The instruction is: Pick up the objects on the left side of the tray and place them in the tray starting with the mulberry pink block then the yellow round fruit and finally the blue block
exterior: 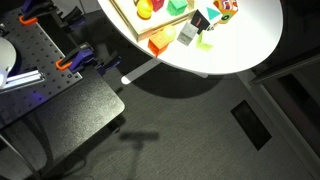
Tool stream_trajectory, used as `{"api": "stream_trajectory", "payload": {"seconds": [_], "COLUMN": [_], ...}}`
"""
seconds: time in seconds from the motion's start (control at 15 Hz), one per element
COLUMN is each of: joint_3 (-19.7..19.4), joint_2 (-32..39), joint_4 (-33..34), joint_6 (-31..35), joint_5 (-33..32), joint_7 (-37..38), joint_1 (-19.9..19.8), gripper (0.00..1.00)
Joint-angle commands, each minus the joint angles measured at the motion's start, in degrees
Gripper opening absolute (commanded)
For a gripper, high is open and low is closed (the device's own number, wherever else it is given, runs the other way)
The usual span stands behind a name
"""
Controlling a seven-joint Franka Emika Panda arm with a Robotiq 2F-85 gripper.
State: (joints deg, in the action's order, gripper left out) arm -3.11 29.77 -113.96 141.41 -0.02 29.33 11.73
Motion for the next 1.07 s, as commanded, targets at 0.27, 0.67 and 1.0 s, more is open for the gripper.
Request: {"api": "stream_trajectory", "payload": {"seconds": [0.27, 0.67, 1.0], "joint_3": [-0.9, -2.3, -3.2], "joint_2": [3.5, 8.6, 12.1], "joint_4": [6.2, 12.3, 17.1], "joint_6": [1.6, 1.3, 0.9], "joint_5": [-0.9, -1.9, -1.8], "joint_7": [4.5, 7.4, 9.0], "joint_1": [2.8, 4.8, 5.7], "gripper": [1.00, 1.00, 1.00]}}
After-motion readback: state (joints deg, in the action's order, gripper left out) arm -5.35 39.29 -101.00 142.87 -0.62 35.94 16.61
